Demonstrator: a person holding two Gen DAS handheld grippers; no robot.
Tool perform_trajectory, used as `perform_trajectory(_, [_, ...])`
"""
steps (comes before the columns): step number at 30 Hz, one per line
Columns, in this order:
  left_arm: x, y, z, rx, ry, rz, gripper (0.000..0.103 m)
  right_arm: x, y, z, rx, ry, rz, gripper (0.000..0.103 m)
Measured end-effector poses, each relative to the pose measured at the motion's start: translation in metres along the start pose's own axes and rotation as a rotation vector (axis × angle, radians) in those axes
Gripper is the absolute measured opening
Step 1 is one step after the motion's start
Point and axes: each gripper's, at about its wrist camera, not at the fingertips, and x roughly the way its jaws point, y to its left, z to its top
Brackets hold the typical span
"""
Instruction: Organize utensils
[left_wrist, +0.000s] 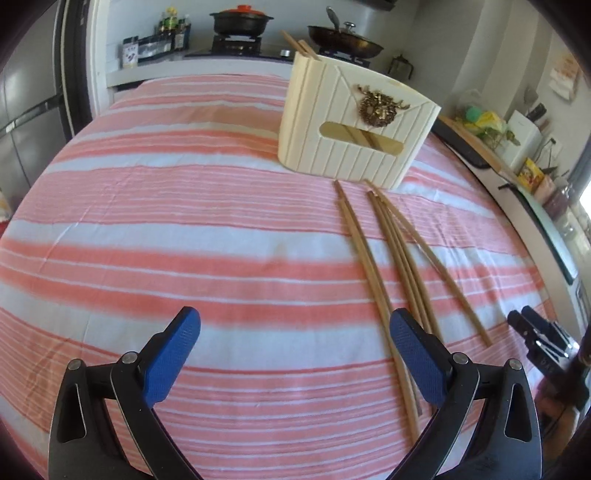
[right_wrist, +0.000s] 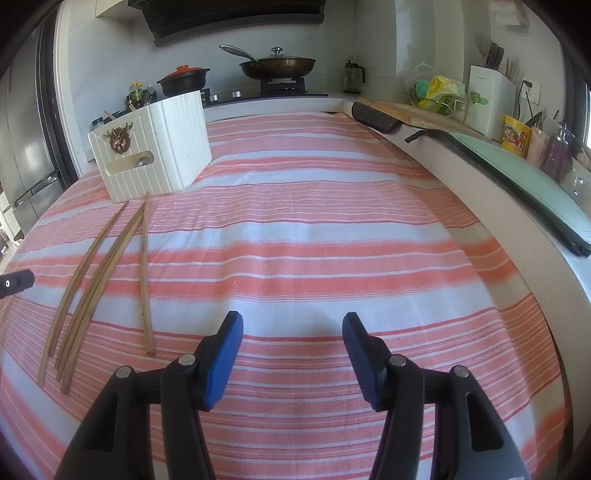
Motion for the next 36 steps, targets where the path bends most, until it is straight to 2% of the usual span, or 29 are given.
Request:
perform_trajectory(3, [0.016,-0.02,0.005,0.07,0.004,0.067,0.102,0.0,0.0,0.0,-0.001,0.0,0.0,0.057])
perform_trajectory(7, [0.034,-0.034,0.002,0.123,0.046,0.116,0.102,0.0,0.0,0.0,0.001,-0.001,0.002,0.057])
perform_trajectory(14, [0.035,-0.019,-0.001,0.068,0.056,0.121,0.103,0.0,0.0,0.0,0.0,0.002,0.007,0.057])
perform_trajectory(18, [0.034,-0.019,-0.001,0.076,0.056,0.124,0.102,0.0,0.0,0.0,0.0,0.003,0.007,0.057])
perform_trajectory(21, [0.032,-0.024,-0.001,0.099,0.046,0.1,0.088,0.001,0.0,0.0,-0.002,0.006,0.023,0.057])
perform_trajectory(22, [0.031,-0.026,-0.001,0.112,0.044,0.089,0.079,0.001,0.0,0.0,0.0,0.01,0.046,0.057])
perform_trajectory(25, [0.029,-0.034,-0.002,0.149,0.044,0.054,0.054,0.001,0.005,0.011,0.014,0.072,0.195,0.057])
perform_trajectory(26, [0.028,-0.036,-0.003,0.156,0.043,0.05,0.046,-0.005,0.015,0.015,-0.009,0.064,0.24,0.057])
perform_trajectory(27, [0.027,-0.038,-0.003,0.161,0.043,0.048,0.042,-0.013,0.031,0.02,-0.07,0.042,0.26,0.057])
perform_trajectory(29, [0.026,-0.042,-0.004,0.165,0.042,0.046,0.023,-0.02,0.068,0.026,-0.242,0.013,0.252,0.057])
perform_trajectory(31, [0.024,-0.043,-0.005,0.175,0.046,0.046,0.009,-0.009,0.097,0.029,-0.351,0.049,0.231,0.055])
perform_trajectory(32, [0.022,-0.043,-0.006,0.181,0.049,0.05,0.008,0.001,0.105,0.031,-0.366,0.079,0.22,0.054])
perform_trajectory(34, [0.018,-0.04,-0.01,0.191,0.05,0.058,0.007,0.022,0.111,0.033,-0.365,0.132,0.195,0.04])
perform_trajectory(35, [0.016,-0.037,-0.012,0.194,0.052,0.061,0.007,0.032,0.112,0.033,-0.361,0.163,0.186,0.027])
perform_trajectory(36, [0.013,-0.032,-0.015,0.195,0.053,0.064,0.007,0.035,0.109,0.035,-0.337,0.157,0.197,0.021])
